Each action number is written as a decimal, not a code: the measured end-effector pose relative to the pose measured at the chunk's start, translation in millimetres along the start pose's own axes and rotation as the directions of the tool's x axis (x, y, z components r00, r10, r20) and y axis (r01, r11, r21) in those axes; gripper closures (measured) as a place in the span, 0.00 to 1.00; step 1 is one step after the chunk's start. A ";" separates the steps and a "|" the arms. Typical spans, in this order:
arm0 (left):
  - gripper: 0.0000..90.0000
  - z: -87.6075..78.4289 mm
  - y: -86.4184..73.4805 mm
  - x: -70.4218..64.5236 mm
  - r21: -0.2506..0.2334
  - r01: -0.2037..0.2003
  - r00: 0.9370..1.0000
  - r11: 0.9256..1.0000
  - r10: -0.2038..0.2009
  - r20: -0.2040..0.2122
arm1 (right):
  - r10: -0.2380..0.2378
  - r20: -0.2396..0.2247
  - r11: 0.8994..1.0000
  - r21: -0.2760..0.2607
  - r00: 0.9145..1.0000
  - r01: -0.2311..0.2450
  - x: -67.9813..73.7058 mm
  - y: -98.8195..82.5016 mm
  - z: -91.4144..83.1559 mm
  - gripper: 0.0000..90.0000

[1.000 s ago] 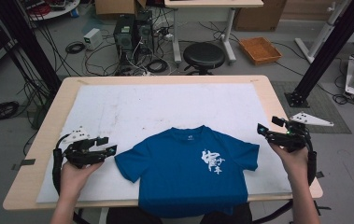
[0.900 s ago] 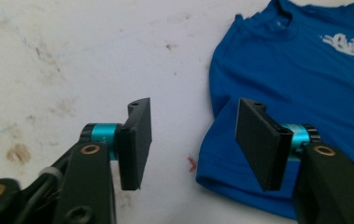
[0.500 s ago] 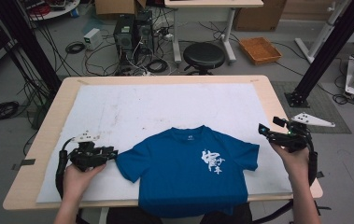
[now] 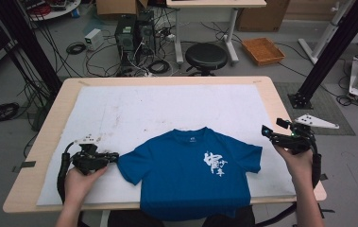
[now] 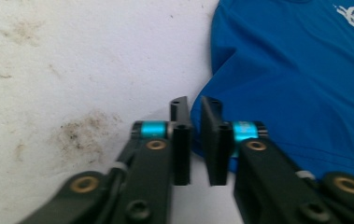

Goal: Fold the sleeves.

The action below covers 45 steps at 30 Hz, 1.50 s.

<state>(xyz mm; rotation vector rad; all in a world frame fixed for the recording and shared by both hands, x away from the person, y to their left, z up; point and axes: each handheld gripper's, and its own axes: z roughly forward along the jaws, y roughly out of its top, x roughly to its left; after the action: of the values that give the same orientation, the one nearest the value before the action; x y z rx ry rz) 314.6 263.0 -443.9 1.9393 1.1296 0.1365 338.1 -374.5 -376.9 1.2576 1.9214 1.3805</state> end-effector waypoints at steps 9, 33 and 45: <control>0.98 -4.3 13.9 -12.8 -0.035 0.047 0.995 0.998 -0.043 0.093 | 0.003 0.001 1.000 -0.008 1.000 -0.003 -1.5 1.0 -2.6 0.26; 0.98 98.3 81.6 -105.7 -0.059 0.109 0.940 0.992 -0.083 0.331 | 0.026 0.016 0.999 -0.022 1.000 -0.026 -4.4 1.9 -8.3 0.26; 0.60 81.8 80.4 -106.2 -0.239 -0.074 0.966 0.968 0.129 0.225 | 0.057 0.034 0.998 0.021 0.998 -0.058 -10.2 -1.5 -7.8 0.27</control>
<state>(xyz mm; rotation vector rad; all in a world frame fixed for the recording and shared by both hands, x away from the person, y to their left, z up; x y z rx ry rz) 344.5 114.8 -404.2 1.7539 0.8181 0.0820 336.3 -387.3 -376.6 1.3479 1.8959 1.3614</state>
